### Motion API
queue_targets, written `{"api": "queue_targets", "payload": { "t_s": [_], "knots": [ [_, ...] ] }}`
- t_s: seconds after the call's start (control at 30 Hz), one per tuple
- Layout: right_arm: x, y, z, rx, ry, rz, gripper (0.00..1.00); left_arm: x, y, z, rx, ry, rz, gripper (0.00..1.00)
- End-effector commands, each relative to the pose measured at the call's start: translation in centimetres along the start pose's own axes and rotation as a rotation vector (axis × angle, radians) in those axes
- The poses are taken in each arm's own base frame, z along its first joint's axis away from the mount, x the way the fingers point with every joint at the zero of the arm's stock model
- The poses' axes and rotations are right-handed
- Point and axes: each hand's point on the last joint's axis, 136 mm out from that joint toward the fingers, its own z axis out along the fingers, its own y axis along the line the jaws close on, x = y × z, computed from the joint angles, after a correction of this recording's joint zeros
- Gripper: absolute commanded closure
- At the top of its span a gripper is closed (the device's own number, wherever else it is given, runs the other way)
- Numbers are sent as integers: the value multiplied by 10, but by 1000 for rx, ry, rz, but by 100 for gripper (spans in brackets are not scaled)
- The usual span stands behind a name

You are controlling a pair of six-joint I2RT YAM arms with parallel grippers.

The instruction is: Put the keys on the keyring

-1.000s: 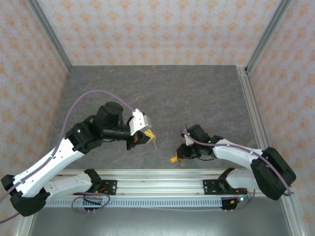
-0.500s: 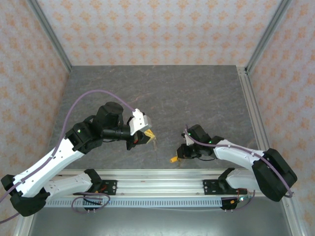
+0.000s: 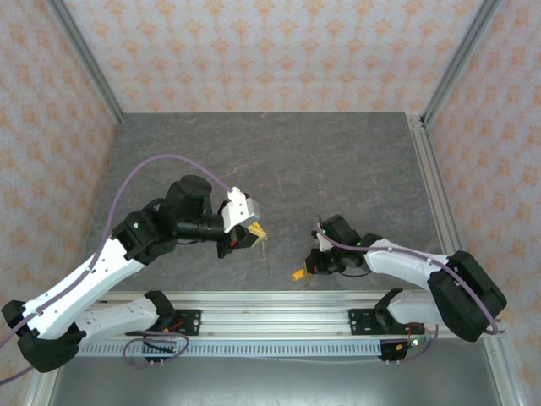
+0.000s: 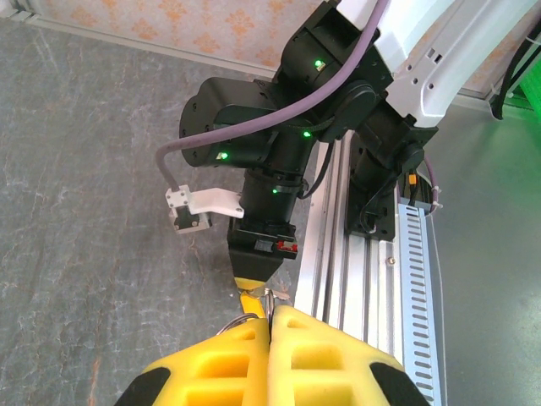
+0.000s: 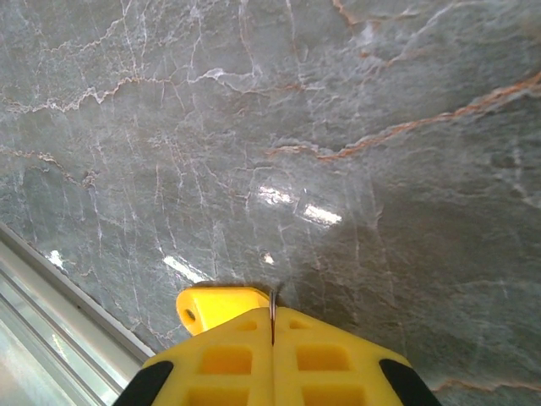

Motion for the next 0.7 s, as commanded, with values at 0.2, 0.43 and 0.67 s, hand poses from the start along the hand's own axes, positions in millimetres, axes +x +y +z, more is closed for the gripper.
{"api": "queue_targets", "payload": {
  "t_s": [0.2,0.43,0.67],
  "knots": [
    [-20,30,-32,-83,-145,-142,100,-1,-1,3,12,-12,-11,100],
    [-31,83,-101,-239,-399,-417,100,-8,1,4,25,-23,-24,100],
    [-38,140,-154,-402,-545,-644,100,-25,-4,-7,37,-52,-12,100]
  ]
}}
